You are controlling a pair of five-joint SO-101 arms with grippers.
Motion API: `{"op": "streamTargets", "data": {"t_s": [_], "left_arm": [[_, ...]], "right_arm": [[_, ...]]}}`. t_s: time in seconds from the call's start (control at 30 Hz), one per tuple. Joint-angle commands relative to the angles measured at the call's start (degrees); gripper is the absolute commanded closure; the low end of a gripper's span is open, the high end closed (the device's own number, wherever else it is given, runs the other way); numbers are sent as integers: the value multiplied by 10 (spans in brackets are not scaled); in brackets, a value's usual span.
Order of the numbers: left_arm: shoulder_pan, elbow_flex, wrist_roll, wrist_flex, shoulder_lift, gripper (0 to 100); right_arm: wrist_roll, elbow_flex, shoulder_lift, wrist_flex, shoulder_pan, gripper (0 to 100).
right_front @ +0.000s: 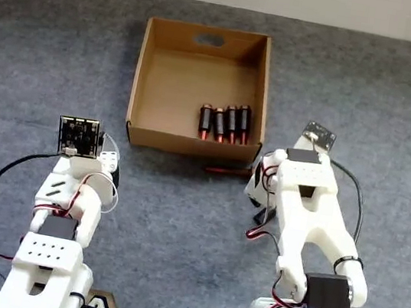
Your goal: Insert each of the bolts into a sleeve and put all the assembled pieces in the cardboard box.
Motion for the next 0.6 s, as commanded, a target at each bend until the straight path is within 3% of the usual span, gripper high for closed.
{"op": "streamTargets", "data": {"t_s": [0.0,0.57], "left_arm": [[-7,-3,3,-13,-9,990],[-7,-2,3,-13,-9,990]], "right_arm": [[-4,-10,-2,-15,-5,786],[-4,-6,-2,-39,-4,786]]}}
